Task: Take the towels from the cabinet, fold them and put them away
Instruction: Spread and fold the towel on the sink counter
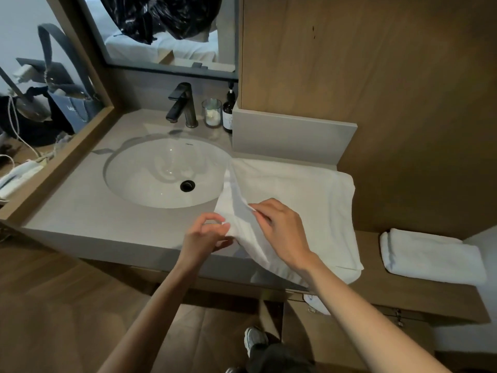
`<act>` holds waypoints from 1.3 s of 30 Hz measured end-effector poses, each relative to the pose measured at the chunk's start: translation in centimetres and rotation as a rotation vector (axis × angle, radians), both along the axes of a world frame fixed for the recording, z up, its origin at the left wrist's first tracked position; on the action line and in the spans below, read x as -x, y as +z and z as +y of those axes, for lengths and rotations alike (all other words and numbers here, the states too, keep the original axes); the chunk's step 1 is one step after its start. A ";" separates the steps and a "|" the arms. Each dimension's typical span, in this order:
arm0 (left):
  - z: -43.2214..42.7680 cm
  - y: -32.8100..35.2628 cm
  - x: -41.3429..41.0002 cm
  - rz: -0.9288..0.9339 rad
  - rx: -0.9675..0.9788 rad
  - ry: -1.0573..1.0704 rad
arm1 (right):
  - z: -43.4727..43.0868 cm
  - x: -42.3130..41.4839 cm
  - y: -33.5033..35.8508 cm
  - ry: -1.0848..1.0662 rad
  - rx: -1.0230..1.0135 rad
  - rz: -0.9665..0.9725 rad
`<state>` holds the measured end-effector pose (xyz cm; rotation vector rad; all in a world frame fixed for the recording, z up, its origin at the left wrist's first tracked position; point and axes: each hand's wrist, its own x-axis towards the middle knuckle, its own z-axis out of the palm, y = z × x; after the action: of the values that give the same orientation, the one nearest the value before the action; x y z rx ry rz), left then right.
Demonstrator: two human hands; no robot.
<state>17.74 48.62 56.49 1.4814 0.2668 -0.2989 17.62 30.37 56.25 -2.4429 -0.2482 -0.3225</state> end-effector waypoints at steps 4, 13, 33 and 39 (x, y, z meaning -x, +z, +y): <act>-2.4 1.4 -0.9 0.014 0.118 -0.067 | -2.0 1.4 1.2 -0.013 0.006 -0.102; -5.4 2.6 -1.9 0.003 0.097 -0.166 | -3.7 2.7 1.6 -0.050 0.052 -0.105; -5.6 5.3 -1.8 -0.089 -0.071 -0.436 | -4.9 3.0 3.5 -0.083 -0.114 0.018; -5.9 5.5 -2.2 -0.552 -0.439 -0.578 | -7.0 4.0 7.0 -0.133 -0.170 -0.060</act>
<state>19.95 42.70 62.01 1.9941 -0.5855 -0.2856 13.60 23.35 63.21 -2.2883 -0.0806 -0.4564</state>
